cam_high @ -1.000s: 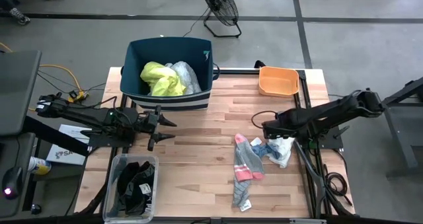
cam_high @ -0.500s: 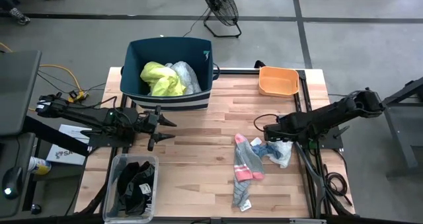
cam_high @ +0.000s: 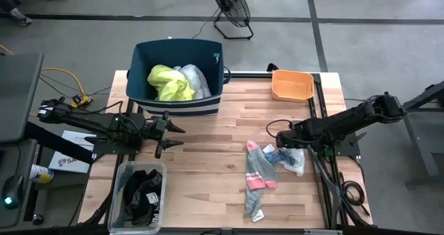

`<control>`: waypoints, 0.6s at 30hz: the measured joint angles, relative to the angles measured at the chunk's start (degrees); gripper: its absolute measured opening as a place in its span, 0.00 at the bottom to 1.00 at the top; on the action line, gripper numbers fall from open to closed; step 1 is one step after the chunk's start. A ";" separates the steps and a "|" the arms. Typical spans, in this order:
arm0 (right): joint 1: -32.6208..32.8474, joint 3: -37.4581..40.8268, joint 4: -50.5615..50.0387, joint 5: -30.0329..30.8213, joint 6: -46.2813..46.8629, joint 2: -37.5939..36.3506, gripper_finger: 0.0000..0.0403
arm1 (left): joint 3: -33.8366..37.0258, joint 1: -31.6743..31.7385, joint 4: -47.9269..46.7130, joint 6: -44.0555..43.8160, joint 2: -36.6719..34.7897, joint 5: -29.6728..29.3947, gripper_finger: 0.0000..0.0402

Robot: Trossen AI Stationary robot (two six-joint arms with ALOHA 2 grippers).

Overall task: Pick & Place Cloths
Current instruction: Put the white underwear into the transparent bin

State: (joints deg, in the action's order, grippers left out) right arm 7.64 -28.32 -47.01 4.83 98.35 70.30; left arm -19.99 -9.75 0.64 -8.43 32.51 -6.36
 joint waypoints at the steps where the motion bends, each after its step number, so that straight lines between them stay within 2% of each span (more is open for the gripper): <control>1: 0.00 0.00 0.21 0.36 -0.61 0.00 0.31 | 0.00 0.00 -0.01 -0.02 -0.01 -0.02 0.53; 4: 0.04 0.00 1.60 1.67 -3.03 0.00 0.18 | 0.00 -0.01 -0.31 -0.11 -0.01 -0.13 0.53; 7: 0.04 0.11 5.01 6.70 -5.71 0.09 0.08 | 0.00 -0.01 -0.92 -0.84 0.01 -0.16 0.53; 12: 0.02 0.35 10.34 14.09 -9.20 0.00 0.08 | 0.00 0.01 -0.90 -0.87 0.01 -0.18 0.53; 18: 0.03 0.31 16.70 20.03 -13.33 -2.25 0.08 | 0.00 -0.01 -0.87 -0.89 0.00 -0.20 0.53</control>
State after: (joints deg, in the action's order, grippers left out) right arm 7.67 -28.01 -30.30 24.86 85.03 68.06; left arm -19.99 -9.76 -0.23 -9.32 32.51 -6.57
